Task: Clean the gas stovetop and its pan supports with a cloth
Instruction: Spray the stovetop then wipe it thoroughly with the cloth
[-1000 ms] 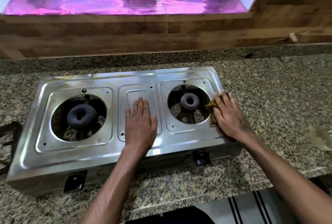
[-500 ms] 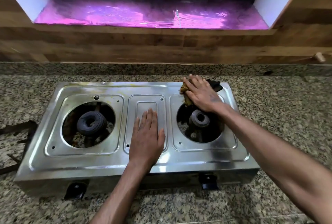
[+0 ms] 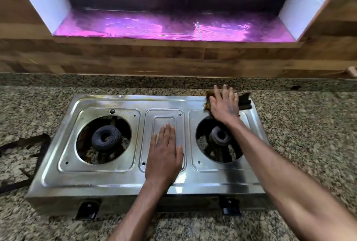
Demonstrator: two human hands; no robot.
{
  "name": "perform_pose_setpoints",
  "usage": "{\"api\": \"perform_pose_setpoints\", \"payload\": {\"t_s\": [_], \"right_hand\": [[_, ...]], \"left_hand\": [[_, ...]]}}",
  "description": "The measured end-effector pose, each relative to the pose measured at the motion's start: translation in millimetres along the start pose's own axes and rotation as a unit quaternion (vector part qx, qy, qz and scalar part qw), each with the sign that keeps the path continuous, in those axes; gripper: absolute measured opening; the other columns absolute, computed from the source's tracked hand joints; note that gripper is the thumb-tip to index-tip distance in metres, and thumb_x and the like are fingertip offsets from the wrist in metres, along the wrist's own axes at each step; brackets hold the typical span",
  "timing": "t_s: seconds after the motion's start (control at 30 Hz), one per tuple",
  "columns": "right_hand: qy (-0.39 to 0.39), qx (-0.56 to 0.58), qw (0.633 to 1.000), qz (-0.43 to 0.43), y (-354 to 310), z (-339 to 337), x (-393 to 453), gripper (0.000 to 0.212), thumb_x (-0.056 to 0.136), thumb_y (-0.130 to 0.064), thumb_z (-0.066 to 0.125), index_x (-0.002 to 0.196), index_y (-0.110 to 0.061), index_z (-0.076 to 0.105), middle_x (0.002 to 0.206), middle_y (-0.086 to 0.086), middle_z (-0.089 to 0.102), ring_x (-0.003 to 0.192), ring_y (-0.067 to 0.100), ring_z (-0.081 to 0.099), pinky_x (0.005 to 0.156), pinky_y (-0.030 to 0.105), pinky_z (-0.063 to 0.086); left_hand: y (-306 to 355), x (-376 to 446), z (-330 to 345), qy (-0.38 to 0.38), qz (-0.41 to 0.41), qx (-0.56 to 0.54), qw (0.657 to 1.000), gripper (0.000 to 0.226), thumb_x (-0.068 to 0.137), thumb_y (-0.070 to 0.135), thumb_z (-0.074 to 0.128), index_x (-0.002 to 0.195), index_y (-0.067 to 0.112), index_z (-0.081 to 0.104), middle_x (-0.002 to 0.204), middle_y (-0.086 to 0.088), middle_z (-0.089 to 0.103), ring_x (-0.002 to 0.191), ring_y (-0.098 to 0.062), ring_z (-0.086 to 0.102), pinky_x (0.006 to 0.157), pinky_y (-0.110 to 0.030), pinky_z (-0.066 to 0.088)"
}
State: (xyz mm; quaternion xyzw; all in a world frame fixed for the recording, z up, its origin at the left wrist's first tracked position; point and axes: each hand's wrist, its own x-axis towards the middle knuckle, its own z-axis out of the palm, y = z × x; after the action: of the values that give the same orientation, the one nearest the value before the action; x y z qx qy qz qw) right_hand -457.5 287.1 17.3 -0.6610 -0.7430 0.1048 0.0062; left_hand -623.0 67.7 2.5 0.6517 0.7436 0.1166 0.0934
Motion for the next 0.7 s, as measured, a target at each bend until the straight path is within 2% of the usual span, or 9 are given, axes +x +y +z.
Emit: {"api": "perform_pose_setpoints", "payload": {"t_s": [0.03, 0.1, 0.17, 0.2, 0.37, 0.4, 0.53, 0.57, 0.7], "right_hand": [[0.009, -0.002, 1.000, -0.003, -15, 5, -6, 0.060, 0.105, -0.048, 0.020, 0.160, -0.027, 0.008, 0.168, 0.010, -0.001, 0.154, 0.031, -0.004, 0.124, 0.047, -0.006], [0.005, -0.003, 0.995, -0.099, -46, 14, -24, 0.059, 0.106, -0.047, 0.021, 0.160, -0.029, 0.007, 0.168, 0.008, -0.003, 0.154, 0.030, -0.005, 0.123, 0.047, -0.006], [-0.022, -0.014, 0.981, -0.192, -52, 15, -32, 0.057, 0.106, -0.047, 0.021, 0.160, -0.033, 0.007, 0.168, 0.005, -0.002, 0.154, 0.027, -0.004, 0.124, 0.045, -0.004], [-0.032, -0.021, 0.979, -0.201, -45, 11, -27, 0.057, 0.106, -0.047, 0.021, 0.159, -0.034, 0.008, 0.168, 0.004, -0.003, 0.154, 0.026, -0.004, 0.124, 0.044, -0.004], [-0.011, 0.001, 1.000, 0.012, -6, -1, -1, 0.059, 0.105, -0.049, 0.018, 0.160, -0.030, 0.008, 0.168, 0.010, -0.003, 0.154, 0.030, -0.006, 0.124, 0.046, -0.006], [-0.006, -0.003, 1.000, 0.001, -17, 4, -8, 0.059, 0.105, -0.050, 0.018, 0.160, -0.030, 0.007, 0.168, 0.010, -0.004, 0.154, 0.032, -0.007, 0.123, 0.047, -0.007], [-0.024, -0.026, 0.981, -0.192, -44, 16, -30, 0.057, 0.106, -0.049, 0.020, 0.159, -0.034, 0.006, 0.168, 0.006, -0.003, 0.154, 0.030, -0.005, 0.124, 0.047, -0.003], [-0.030, -0.031, 0.979, -0.199, -35, 12, -24, 0.057, 0.106, -0.049, 0.020, 0.159, -0.035, 0.007, 0.168, 0.005, -0.003, 0.154, 0.029, -0.003, 0.124, 0.046, -0.002], [-0.040, -0.026, 0.999, -0.022, 10, -6, 6, 0.058, 0.105, -0.051, 0.017, 0.159, -0.033, 0.006, 0.168, 0.007, -0.004, 0.154, 0.030, -0.005, 0.124, 0.046, -0.005]], "left_hand": [[-1, 0, 1, 0.000, -0.003, 0.002, 1.000, 0.066, 0.099, 0.041, 0.020, 0.157, 0.013, 0.005, 0.164, -0.001, -0.004, 0.151, -0.013, -0.008, 0.123, -0.038, -0.006], [-1, 1, 1, 0.001, -0.005, 0.006, 1.000, 0.068, 0.097, 0.042, 0.017, 0.157, 0.012, 0.008, 0.165, -0.003, 0.000, 0.151, -0.014, -0.005, 0.123, -0.038, -0.005], [-1, 2, 1, 0.001, -0.003, 0.008, 1.000, 0.069, 0.096, 0.043, 0.016, 0.157, 0.011, 0.011, 0.165, -0.004, 0.003, 0.151, -0.015, -0.002, 0.123, -0.038, -0.003], [-1, 2, 1, 0.003, -0.003, 0.007, 1.000, 0.068, 0.096, 0.043, 0.017, 0.157, 0.011, 0.011, 0.165, -0.004, 0.003, 0.151, -0.015, -0.002, 0.123, -0.039, -0.003], [-1, 0, 0, 0.002, -0.001, -0.004, 1.000, 0.066, 0.099, 0.041, 0.020, 0.157, 0.012, 0.005, 0.164, -0.002, -0.002, 0.151, -0.013, -0.008, 0.123, -0.039, -0.004], [-1, 0, 1, 0.003, -0.002, -0.002, 1.000, 0.066, 0.099, 0.041, 0.020, 0.157, 0.012, 0.006, 0.164, -0.003, -0.001, 0.151, -0.014, -0.006, 0.123, -0.039, -0.004], [-3, 1, 2, 0.002, 0.001, 0.006, 1.000, 0.068, 0.097, 0.042, 0.018, 0.157, 0.011, 0.009, 0.165, -0.004, 0.002, 0.151, -0.015, -0.002, 0.123, -0.040, -0.001], [-3, 2, 2, 0.002, 0.002, 0.006, 1.000, 0.068, 0.097, 0.042, 0.018, 0.157, 0.011, 0.009, 0.165, -0.004, 0.002, 0.151, -0.015, -0.003, 0.123, -0.040, -0.001], [-1, 0, 2, 0.003, 0.004, -0.005, 1.000, 0.067, 0.099, 0.042, 0.020, 0.157, 0.011, 0.007, 0.164, -0.003, -0.001, 0.151, -0.014, -0.007, 0.123, -0.039, -0.003]]}}
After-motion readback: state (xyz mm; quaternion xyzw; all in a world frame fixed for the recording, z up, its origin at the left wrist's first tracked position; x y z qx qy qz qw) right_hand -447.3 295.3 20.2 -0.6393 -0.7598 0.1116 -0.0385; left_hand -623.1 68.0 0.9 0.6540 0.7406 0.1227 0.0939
